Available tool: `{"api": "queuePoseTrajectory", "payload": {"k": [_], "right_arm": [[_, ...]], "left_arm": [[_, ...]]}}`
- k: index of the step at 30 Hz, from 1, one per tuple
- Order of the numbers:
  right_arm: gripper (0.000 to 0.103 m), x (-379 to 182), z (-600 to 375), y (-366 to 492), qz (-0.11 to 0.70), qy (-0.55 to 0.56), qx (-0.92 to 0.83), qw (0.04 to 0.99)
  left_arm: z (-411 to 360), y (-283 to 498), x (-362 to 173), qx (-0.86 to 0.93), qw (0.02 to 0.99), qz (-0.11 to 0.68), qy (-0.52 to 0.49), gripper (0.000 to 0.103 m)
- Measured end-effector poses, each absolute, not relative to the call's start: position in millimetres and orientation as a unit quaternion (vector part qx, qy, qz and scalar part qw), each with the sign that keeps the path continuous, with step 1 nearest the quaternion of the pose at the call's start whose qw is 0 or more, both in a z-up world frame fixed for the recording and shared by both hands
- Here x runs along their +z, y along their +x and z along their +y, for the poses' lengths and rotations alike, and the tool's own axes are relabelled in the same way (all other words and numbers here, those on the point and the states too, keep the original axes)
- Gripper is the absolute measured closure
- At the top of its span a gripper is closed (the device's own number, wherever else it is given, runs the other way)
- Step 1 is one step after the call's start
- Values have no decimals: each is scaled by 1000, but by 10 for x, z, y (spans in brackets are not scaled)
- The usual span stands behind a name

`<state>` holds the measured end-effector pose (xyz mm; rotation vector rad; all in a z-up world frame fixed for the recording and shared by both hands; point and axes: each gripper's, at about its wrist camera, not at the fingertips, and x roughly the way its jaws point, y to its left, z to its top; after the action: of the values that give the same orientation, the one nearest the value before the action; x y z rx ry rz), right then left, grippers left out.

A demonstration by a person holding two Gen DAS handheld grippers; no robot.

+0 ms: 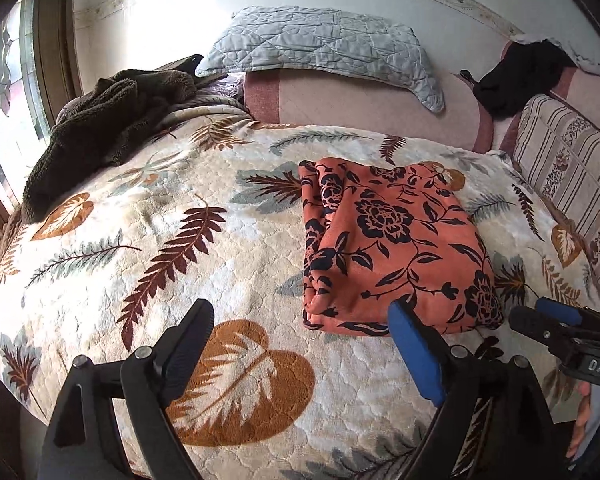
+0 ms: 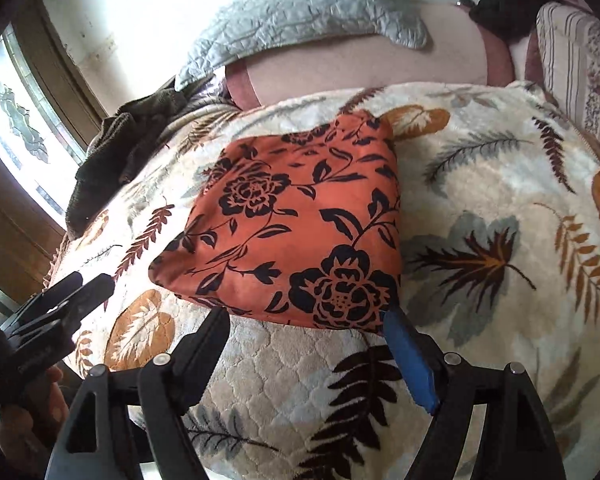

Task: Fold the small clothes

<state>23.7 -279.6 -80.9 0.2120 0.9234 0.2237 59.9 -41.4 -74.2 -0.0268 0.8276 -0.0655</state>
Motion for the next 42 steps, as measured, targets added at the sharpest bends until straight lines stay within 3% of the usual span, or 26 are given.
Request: {"api": "queuePoseTrajectory", "payload": {"k": [5,11,17,42], "right_arm": [[4,-640,-2726,-137,398,76,72,911],[0,-622,-2646,-324,390,50,34,919],[0,-642,-2562,-356,396,34,24,917],[0,-636,-2522,-98,414,10,-8,910]], "left_arm": [[-390,487,-709,-12,915,402,-6,12],[-322,368,-631,-11,917,398,-16,11],[-321,252,-535,-23,920,391,-19,1],[-497,215,-480,-17,924,382,18,1]]}}
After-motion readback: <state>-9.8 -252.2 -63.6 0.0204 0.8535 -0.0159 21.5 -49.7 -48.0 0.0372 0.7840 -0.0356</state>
